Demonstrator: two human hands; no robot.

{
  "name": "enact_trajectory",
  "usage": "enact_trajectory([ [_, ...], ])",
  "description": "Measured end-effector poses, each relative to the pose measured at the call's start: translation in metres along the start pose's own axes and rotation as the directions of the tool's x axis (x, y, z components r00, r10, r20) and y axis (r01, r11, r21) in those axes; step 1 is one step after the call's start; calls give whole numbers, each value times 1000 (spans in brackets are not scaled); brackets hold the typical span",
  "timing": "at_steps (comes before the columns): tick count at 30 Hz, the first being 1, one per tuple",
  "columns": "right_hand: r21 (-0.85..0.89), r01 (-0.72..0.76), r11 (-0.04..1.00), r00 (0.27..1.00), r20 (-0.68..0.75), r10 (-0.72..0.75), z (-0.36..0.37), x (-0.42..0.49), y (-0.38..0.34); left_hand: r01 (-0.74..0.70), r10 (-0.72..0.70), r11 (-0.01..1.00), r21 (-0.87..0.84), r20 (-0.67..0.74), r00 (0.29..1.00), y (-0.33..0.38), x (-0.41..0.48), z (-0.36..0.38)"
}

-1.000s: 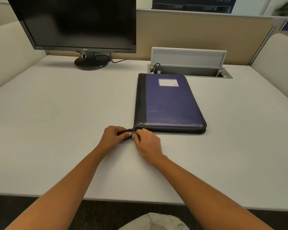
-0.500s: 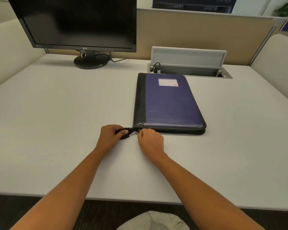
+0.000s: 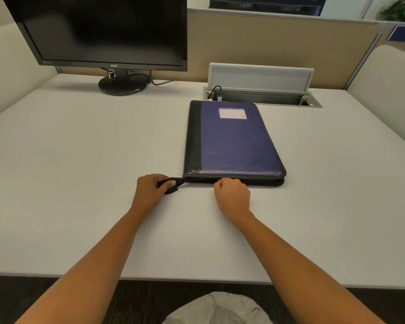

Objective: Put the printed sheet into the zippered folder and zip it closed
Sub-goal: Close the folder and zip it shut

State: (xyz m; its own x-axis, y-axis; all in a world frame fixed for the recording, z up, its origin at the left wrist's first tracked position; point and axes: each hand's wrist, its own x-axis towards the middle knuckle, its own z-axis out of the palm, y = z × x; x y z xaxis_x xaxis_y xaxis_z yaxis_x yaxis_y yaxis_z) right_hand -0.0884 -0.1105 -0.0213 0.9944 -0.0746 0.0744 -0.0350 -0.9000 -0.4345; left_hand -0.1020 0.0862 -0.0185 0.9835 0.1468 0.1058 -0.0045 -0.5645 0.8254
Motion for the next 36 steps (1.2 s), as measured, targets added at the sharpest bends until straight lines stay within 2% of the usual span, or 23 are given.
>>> enact_trajectory([
  [13, 11, -158, 987, 975, -154, 158, -36, 6, 77, 3, -3, 1000, 2, -6, 1000, 0, 0, 0],
  [17, 6, -224, 974, 962, -157, 222, -58, 10, 112, -5, 5, 999, 40, -16, 1000, 1, 0, 0],
  [22, -20, -192, 981, 979, -70, 190, -67, 14, 123, 7, -8, 998, 70, 14, 1000, 1, 0, -1],
  [30, 149, -102, 984, 989, -87, 116, -75, 17, 135, 49, -45, 991, 122, -37, 998, 18, 9, 4],
  [32, 165, -86, 982, 990, -99, 104, -76, 17, 137, 27, -9, 981, 193, -96, 995, 27, 8, 11],
  [34, 174, -67, 982, 991, -103, 86, -76, 17, 140, -60, 103, 955, 291, -133, 986, 40, 8, 22],
  [36, 150, -46, 988, 994, -92, 61, -76, 17, 141, -214, 243, 917, 338, -48, 969, 57, 9, 36],
])
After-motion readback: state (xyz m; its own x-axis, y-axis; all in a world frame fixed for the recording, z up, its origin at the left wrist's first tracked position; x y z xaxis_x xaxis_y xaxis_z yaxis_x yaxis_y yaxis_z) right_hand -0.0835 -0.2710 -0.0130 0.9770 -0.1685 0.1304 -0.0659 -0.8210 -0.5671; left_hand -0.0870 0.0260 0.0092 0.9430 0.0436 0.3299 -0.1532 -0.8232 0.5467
